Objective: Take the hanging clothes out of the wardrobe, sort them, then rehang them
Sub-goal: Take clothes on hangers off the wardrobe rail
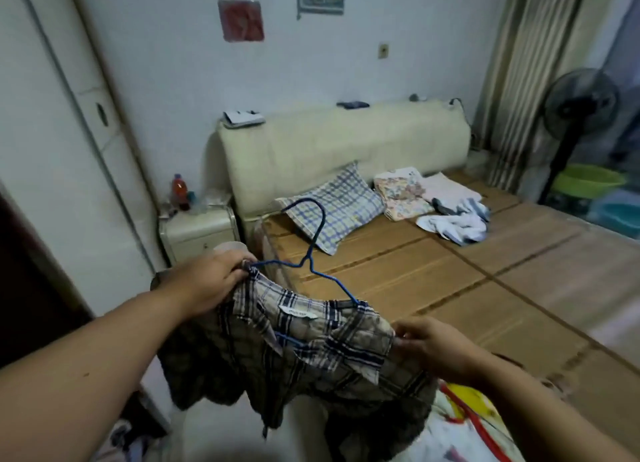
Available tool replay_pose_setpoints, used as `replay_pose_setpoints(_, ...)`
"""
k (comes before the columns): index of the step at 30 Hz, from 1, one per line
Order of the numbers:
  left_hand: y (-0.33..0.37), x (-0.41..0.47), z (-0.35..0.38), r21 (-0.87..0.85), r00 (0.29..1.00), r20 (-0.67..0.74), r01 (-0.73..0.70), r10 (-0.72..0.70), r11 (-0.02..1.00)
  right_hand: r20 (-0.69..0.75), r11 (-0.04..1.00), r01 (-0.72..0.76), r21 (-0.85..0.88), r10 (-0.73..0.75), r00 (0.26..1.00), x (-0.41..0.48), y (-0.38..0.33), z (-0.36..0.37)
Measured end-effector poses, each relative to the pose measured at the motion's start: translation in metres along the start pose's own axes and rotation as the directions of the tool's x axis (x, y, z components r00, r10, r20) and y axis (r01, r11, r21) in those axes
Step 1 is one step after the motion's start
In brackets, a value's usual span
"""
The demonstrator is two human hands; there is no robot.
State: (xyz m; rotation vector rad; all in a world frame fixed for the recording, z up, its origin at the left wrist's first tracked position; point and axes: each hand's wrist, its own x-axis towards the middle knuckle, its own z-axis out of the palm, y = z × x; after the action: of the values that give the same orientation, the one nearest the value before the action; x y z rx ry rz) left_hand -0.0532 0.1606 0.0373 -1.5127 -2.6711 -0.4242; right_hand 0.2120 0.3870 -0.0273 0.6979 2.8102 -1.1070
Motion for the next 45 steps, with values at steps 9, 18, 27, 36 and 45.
replay_pose_setpoints(9,0.151,0.104,0.093,-0.091,0.964,0.122,-0.226,0.236,0.970,-0.112,0.938,-0.285,0.198,0.311,0.944,-0.100,0.117,-0.055)
replay_pose_setpoints(18,0.312,0.201,0.231,-0.137,0.874,0.364,-0.293,0.323,0.946,-0.093,0.757,-0.566,0.328,0.622,0.778,-0.135,0.281,-0.087)
replay_pose_setpoints(27,0.390,0.257,0.372,-0.035,0.782,0.566,-0.295,0.262,0.955,-0.021,0.610,-0.725,0.319,0.769,0.638,-0.105,0.420,-0.060)
replay_pose_setpoints(36,0.379,0.259,0.440,-0.043,0.688,0.706,-0.192,0.166,0.981,-0.055,0.548,-0.787,0.285,0.829,0.557,-0.057,0.476,-0.031)
replay_pose_setpoints(45,0.323,0.229,0.387,-0.060,0.696,0.704,-0.137,0.139,0.989,-0.016,0.765,-0.643,0.046,0.644,0.765,0.017,0.414,-0.042)
